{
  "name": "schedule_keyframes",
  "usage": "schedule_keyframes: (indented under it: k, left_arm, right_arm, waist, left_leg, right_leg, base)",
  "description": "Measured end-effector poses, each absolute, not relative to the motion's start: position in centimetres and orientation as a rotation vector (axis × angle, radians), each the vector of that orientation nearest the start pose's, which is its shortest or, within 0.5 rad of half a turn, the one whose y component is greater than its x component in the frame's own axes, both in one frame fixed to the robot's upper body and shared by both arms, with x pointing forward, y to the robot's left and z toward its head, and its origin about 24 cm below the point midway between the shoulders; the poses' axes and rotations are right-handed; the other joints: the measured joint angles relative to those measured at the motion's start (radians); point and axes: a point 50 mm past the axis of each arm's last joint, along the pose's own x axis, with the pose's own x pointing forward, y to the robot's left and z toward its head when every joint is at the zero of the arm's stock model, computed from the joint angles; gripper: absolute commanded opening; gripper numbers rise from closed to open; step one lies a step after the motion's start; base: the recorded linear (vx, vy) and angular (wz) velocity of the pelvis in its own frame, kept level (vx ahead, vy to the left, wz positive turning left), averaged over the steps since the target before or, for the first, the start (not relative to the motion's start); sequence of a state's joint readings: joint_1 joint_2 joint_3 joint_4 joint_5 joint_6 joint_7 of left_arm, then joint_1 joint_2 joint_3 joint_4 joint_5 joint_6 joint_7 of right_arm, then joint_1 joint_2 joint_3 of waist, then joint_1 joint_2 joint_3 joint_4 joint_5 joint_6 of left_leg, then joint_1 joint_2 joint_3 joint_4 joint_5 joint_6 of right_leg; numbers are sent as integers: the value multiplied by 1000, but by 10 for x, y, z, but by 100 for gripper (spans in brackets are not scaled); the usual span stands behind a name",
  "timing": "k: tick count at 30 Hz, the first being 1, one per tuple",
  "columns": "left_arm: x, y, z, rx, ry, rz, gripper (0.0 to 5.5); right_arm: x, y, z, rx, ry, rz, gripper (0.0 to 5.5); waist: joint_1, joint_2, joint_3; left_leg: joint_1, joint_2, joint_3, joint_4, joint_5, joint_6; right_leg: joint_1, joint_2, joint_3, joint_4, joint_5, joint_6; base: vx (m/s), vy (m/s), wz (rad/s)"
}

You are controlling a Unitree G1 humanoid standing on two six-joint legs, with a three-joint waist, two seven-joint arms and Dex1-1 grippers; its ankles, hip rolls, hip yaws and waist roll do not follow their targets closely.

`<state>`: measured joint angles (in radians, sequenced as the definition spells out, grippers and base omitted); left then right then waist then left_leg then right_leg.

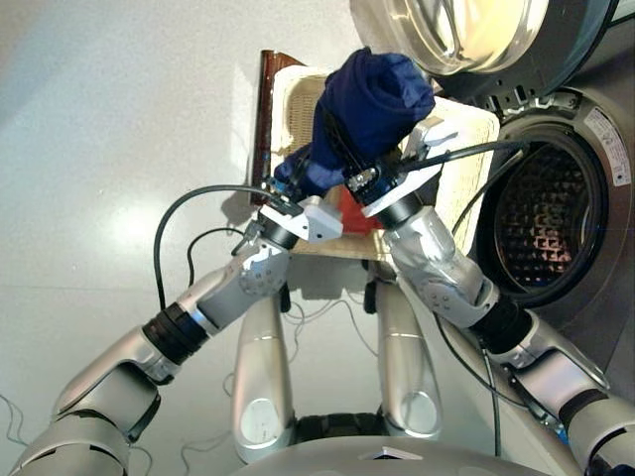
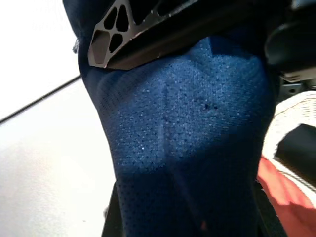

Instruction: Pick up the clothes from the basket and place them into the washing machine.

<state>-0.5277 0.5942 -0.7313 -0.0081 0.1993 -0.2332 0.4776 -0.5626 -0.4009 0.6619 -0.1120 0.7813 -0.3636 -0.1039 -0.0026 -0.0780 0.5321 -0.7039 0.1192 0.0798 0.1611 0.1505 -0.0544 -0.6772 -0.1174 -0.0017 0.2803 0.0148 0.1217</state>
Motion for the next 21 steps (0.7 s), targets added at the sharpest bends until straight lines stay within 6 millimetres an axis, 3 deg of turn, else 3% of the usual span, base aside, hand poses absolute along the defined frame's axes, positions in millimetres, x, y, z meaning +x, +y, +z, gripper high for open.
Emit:
schedule_keyframes:
  k: [2, 4, 10, 14, 17, 21]
  left_arm:
    - [279, 82, 135, 680, -734, -344, 132]
    - [279, 82, 131, 678, -719, -347, 550]
    - [279, 79, 120, 652, -663, -364, 550]
    - [281, 80, 136, 546, -723, -292, 550]
    - [286, 83, 148, 518, -757, -253, 550]
    - [288, 78, 158, 507, -791, -259, 550]
  right_arm:
    - [274, -52, 178, 344, -528, 671, 0]
    - [277, -53, 169, 330, -512, 606, 0]
    - [312, -77, 140, 228, -443, 225, 0]
    - [335, -128, 109, 191, -305, -123, 0]
    - [340, -162, 98, 152, -264, -350, 0]
    - [346, -195, 93, -127, -241, -559, 0]
  waist:
    - [-1, 1, 0]
    - [-1, 2, 0]
    - [0, 4, 0]
    - [5, 6, 0]
    - [2, 16, 0]
    - [2, 39, 1]
  left_leg:
    - [0, 0, 0, 0, 0, 0]
    - [0, 0, 0, -1, 0, 0]
    - [-3, -2, 0, -2, 0, 0]
    - [-8, -4, -3, -3, 0, 0]
    - [-15, -10, -7, -3, 1, 1]
    - [-29, -14, -24, -1, 3, 4]
  right_leg:
    - [-1, 0, 0, 0, 0, 0]
    - [-1, -1, 0, 0, 0, 0]
    - [-3, -2, 0, -2, -1, 1]
    - [-4, -4, -3, -4, -2, 3]
    - [-8, -10, -8, -6, -4, 5]
    - [-13, -13, -24, -5, -4, 6]
  base:
    - [0, 0, 0]
    - [0, 0, 0]
    - [0, 0, 0]
    - [0, 0, 0]
    - [0, 0, 0]
    - [0, 0, 0]
